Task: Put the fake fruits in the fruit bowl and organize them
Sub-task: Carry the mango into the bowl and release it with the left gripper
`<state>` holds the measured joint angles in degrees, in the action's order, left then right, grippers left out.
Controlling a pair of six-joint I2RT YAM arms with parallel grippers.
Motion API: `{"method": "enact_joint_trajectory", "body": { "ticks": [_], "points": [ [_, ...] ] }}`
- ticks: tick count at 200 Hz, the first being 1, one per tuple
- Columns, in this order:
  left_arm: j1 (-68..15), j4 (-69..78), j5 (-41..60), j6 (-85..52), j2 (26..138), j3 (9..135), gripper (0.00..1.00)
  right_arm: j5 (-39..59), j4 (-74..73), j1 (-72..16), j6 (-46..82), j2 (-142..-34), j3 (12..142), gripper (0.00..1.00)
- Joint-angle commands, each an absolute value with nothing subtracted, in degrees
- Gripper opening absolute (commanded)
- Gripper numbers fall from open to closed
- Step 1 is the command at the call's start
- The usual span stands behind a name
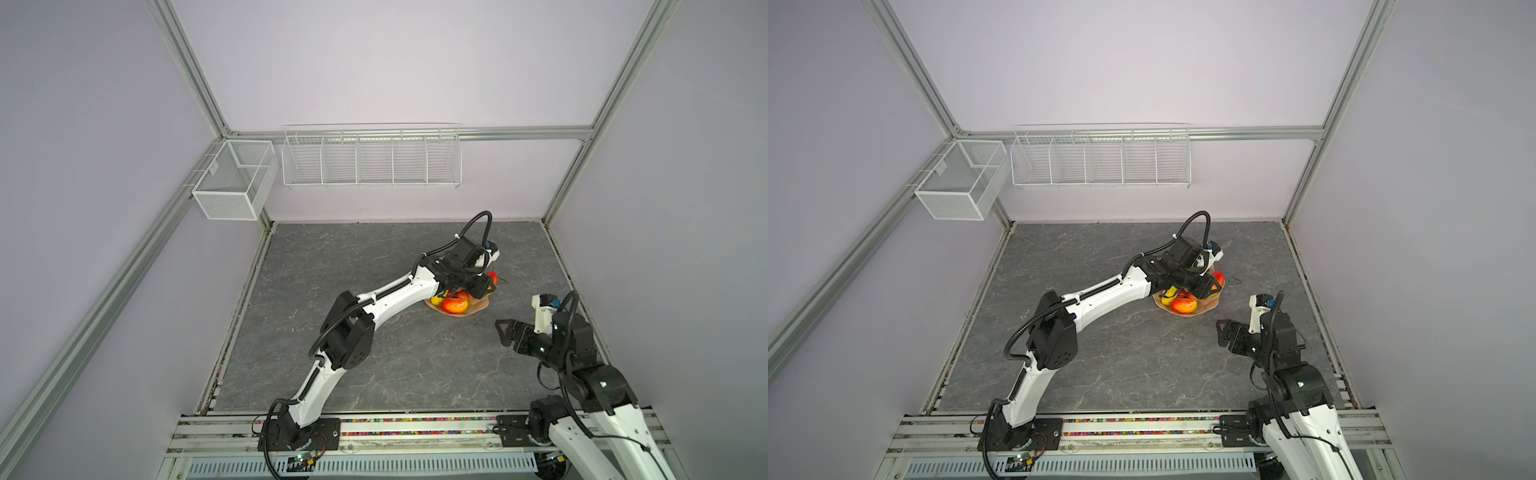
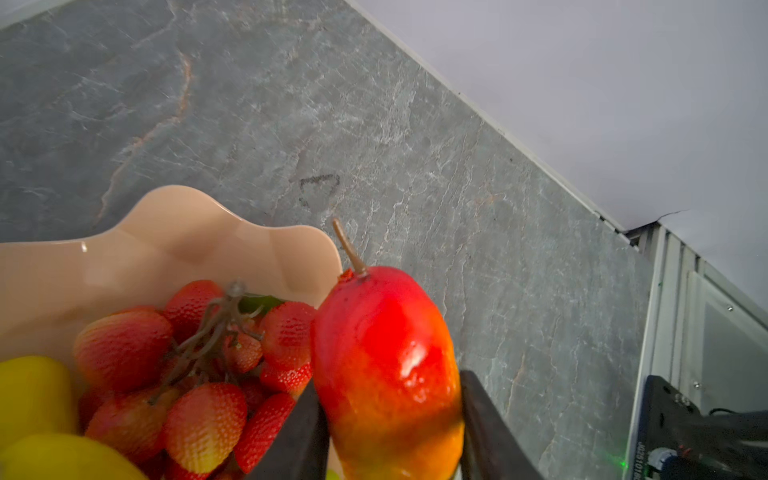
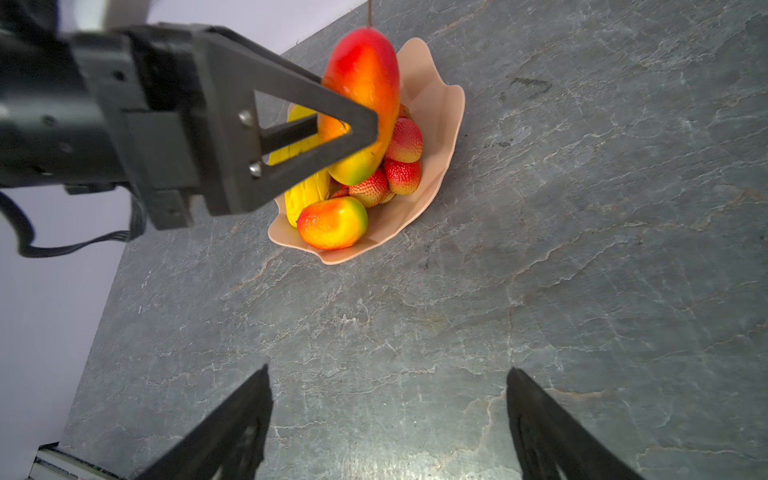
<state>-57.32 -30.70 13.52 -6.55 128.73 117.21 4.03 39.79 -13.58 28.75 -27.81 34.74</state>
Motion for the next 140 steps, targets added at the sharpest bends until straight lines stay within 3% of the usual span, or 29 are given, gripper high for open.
{"method": "enact_joint_trajectory", "body": {
  "ticks": [1,87,140],
  "points": [
    [-57.9,-34.8,11.7,-3.4,130.3,119.1,0.33,5.2,41.2,-13.3,29.5,-27.9,33.9,0.89],
    [-57.9,-36.8,8.7,0.7,134.4,120.8,0.41,5.6,39.0,-13.3,28.7,-30.0,33.4,0.89],
    [-57.9,-35.7,8.2,1.2,133.7,121.0,0.62,5.5,38.4,-13.3,28.5,-30.8,33.7,0.89]
  ]
}}
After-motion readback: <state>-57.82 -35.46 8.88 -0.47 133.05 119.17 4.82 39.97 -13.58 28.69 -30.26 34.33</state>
